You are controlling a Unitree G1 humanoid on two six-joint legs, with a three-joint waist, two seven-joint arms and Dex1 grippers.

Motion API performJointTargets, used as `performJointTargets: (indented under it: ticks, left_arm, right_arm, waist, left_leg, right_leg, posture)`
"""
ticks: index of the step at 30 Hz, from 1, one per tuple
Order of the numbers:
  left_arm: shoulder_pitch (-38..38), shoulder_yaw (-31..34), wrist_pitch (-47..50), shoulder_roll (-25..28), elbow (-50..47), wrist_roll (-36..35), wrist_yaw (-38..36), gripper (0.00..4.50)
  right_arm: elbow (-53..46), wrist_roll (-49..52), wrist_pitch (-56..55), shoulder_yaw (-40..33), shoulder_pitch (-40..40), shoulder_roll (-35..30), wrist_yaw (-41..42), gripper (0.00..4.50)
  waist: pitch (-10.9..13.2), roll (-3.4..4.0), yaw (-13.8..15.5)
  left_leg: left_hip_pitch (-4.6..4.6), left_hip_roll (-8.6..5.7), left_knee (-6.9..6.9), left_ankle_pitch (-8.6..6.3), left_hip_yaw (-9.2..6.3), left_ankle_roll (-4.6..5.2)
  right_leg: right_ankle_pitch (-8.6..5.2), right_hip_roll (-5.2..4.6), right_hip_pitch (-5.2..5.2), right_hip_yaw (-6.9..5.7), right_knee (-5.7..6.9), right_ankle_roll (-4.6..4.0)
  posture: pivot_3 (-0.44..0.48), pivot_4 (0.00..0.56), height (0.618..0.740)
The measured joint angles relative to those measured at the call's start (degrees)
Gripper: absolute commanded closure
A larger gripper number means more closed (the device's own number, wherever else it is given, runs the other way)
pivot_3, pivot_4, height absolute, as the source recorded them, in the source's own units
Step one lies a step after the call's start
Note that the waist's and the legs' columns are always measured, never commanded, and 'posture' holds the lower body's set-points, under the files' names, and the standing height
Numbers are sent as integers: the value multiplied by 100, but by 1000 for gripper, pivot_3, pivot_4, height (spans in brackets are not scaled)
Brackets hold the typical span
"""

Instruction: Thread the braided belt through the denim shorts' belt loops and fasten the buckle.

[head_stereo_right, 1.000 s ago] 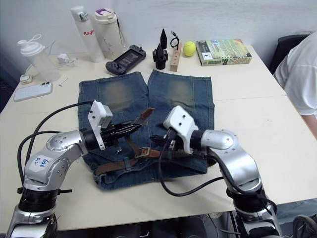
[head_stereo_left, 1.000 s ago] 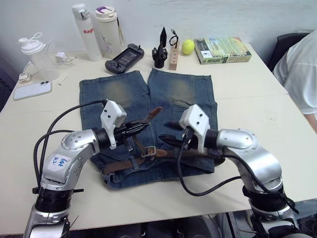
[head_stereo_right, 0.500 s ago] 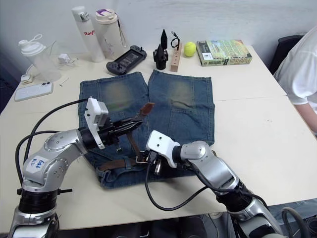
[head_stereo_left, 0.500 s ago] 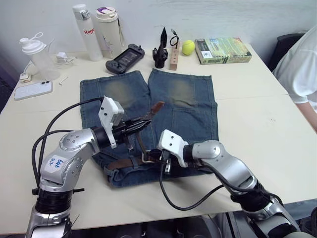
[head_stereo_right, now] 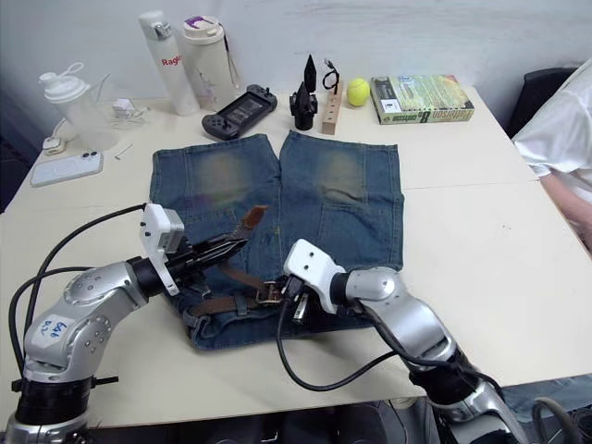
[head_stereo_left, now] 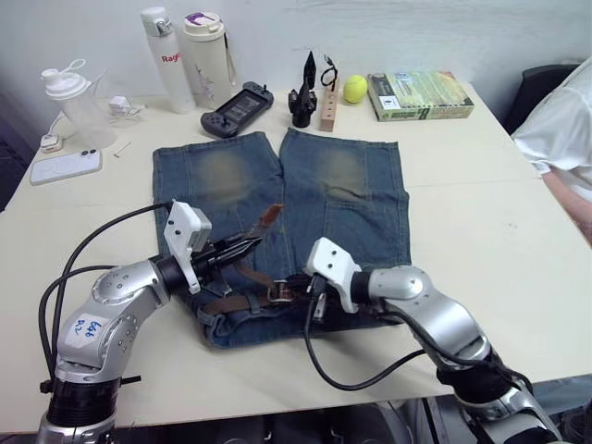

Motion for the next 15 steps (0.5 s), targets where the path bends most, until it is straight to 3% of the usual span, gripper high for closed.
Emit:
performJointTargets:
  ticks: [15]
  left_arm:
    - [-18,-5,-2,-1,0,12,33,4161]
  right_arm:
    - [133,-56,-114,456,-225,-10,0,4478]
  waist:
    - [0,0,-17]
  left_leg:
    - [0,3,-7,-1,2,-1]
  right_leg:
    - [0,3,-3,0,-7,0]
  posture:
    - [0,150,720]
